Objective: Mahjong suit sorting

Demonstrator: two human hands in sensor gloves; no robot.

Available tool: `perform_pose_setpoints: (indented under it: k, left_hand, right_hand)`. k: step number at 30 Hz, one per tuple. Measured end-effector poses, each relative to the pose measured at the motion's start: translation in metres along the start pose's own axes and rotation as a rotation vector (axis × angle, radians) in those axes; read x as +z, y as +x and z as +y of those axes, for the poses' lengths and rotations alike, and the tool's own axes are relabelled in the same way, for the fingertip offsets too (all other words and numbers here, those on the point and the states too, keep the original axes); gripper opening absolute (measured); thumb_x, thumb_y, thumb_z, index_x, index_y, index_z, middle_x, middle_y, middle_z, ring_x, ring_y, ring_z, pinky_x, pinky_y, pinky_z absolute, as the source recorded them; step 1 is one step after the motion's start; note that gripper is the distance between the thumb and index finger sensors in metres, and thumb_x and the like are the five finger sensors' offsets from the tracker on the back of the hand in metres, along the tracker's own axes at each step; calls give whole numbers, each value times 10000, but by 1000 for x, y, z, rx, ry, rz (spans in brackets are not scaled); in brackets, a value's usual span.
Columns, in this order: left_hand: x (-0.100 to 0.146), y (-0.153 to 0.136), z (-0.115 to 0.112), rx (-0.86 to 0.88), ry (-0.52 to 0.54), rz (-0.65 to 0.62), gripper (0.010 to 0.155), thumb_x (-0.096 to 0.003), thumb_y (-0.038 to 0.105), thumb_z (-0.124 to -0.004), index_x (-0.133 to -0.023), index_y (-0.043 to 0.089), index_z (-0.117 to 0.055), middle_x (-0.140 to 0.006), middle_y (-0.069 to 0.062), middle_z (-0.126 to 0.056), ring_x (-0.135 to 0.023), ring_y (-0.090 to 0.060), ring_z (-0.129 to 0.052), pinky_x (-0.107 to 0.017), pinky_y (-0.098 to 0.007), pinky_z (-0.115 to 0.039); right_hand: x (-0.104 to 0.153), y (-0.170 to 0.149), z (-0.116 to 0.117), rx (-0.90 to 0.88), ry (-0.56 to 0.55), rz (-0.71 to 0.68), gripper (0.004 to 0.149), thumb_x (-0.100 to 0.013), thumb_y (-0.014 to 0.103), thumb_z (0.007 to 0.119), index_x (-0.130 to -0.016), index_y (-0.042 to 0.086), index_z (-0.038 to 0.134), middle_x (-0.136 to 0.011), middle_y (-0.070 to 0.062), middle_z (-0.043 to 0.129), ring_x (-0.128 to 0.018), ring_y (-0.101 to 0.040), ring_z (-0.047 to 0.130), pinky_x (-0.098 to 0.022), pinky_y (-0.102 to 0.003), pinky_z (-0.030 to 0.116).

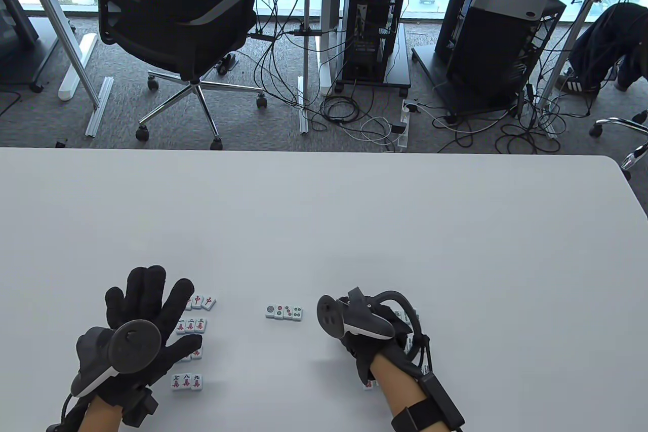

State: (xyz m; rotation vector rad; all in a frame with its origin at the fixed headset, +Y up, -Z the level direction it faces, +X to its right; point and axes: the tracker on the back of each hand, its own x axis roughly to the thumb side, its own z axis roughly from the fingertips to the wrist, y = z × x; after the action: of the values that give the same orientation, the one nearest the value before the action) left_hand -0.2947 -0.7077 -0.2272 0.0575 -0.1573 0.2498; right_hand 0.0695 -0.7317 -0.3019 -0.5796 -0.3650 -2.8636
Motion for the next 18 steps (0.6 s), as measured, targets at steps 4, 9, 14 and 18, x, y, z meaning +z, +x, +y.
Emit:
perform_pose_setpoints:
  k: [4, 9, 14, 18]
  left_hand:
    - [0, 0, -1, -6, -10, 4, 893, -356, 746, -656, -1089, 439, -247, -1127, 81, 77, -1102, -241, 103, -741, -661, -18]
    - [0, 2, -2, -17, -18, 5, 894, -354, 746, -656, -1088, 439, -247, -1127, 81, 78, -1102, -242, 102, -741, -660, -19]
    - [0, 2, -2, -18, -23, 6, 894, -354, 746, -657, -1088, 439, -249, -1127, 80, 78, -1102, -243, 102, -741, -661, -19]
    - [-1, 3, -2, -16, -25, 4, 894, -355, 746, -656, -1089, 439, -248, -1127, 81, 77, -1102, -241, 102, -741, -660, -19]
  right_hand:
    - [14, -14, 13, -2, 98, 33, 663, -445, 442, 822, -986, 89, 676, -508, -64, 960, -146, -131, 885, -75, -241, 787]
    - [19, -14, 28, 100, 124, 21, 659, -423, 424, 855, -973, 98, 693, -471, -41, 964, -122, -108, 874, -52, -226, 779]
    - [17, -6, 34, 156, 97, 12, 602, -430, 372, 856, -915, 41, 728, -426, -23, 961, -90, -93, 860, -31, -223, 771]
    - [9, -2, 31, 150, 129, 11, 598, -431, 370, 858, -896, 12, 740, -418, -25, 961, -85, -94, 859, -28, -225, 770]
